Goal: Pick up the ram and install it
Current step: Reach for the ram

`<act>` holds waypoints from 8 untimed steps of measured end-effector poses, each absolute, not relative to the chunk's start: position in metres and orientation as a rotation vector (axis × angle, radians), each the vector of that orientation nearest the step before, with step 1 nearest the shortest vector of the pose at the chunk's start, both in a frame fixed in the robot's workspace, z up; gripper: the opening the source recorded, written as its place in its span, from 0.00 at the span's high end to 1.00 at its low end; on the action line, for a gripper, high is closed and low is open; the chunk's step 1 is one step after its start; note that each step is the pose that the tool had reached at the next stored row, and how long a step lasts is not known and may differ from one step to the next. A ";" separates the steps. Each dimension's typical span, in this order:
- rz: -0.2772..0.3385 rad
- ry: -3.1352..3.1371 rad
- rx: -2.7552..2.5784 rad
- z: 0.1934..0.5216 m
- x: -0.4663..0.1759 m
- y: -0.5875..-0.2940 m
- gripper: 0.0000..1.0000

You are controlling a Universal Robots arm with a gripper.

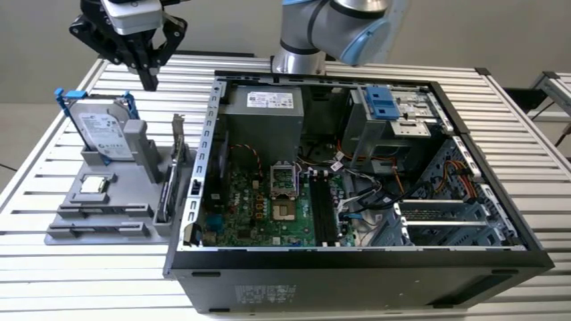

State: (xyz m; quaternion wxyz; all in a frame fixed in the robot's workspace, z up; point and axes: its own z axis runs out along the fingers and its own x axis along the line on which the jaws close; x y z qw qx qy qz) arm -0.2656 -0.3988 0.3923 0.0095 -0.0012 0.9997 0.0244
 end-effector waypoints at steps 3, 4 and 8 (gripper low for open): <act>0.076 3.122 -0.004 0.392 -0.269 -0.399 1.00; 0.076 3.122 -0.005 0.392 -0.270 -0.399 1.00; 0.076 3.123 -0.007 0.392 -0.274 -0.399 1.00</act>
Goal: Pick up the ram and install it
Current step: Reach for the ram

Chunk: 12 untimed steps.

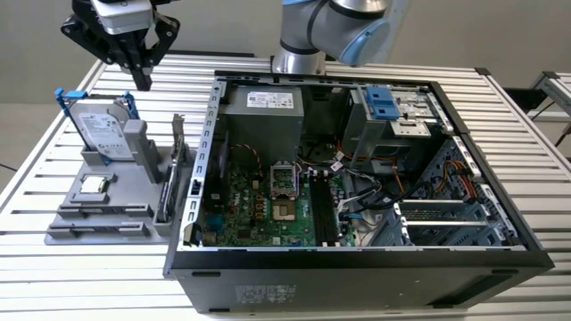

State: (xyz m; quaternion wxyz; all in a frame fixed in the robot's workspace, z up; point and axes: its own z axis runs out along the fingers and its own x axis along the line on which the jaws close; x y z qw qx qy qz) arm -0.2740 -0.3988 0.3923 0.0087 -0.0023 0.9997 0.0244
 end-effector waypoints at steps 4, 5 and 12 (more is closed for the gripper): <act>0.076 3.127 -0.010 0.392 -0.278 -0.399 1.00; 0.076 3.128 -0.011 0.392 -0.279 -0.399 1.00; 0.077 3.131 -0.013 0.392 -0.286 -0.399 1.00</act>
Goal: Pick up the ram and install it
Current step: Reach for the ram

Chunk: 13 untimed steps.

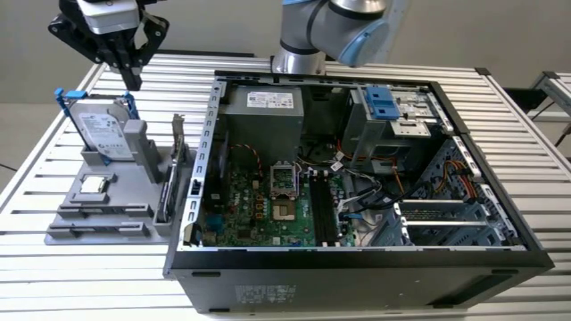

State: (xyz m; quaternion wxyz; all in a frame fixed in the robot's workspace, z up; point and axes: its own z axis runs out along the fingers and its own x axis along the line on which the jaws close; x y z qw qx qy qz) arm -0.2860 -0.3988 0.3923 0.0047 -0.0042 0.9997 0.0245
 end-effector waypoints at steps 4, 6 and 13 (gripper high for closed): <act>0.077 3.131 -0.014 0.392 -0.289 -0.399 1.00; 0.077 3.132 -0.014 0.392 -0.291 -0.399 1.00; 0.077 3.132 -0.014 0.392 -0.297 -0.399 1.00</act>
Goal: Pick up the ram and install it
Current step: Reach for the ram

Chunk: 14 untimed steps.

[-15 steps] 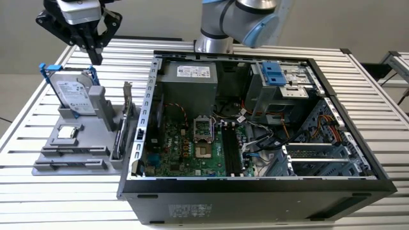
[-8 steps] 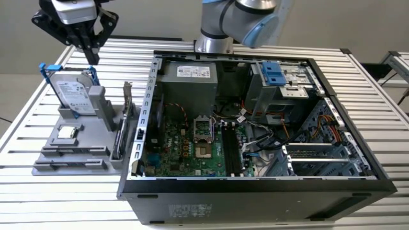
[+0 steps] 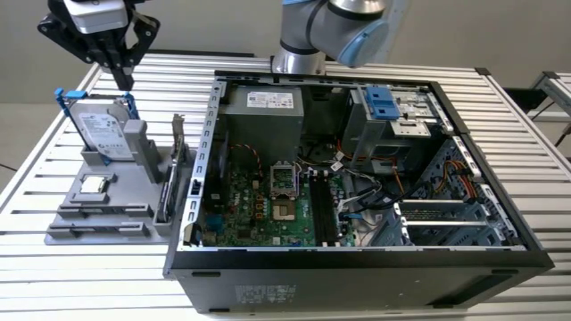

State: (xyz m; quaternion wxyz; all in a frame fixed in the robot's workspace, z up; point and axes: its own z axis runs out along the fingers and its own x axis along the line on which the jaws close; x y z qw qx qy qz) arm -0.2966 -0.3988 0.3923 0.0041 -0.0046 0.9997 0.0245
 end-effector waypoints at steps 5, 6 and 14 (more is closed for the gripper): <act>0.077 3.133 -0.015 0.392 -0.301 -0.399 1.00; 0.077 3.133 -0.015 0.392 -0.302 -0.399 1.00; 0.077 3.135 -0.015 0.392 -0.309 -0.399 1.00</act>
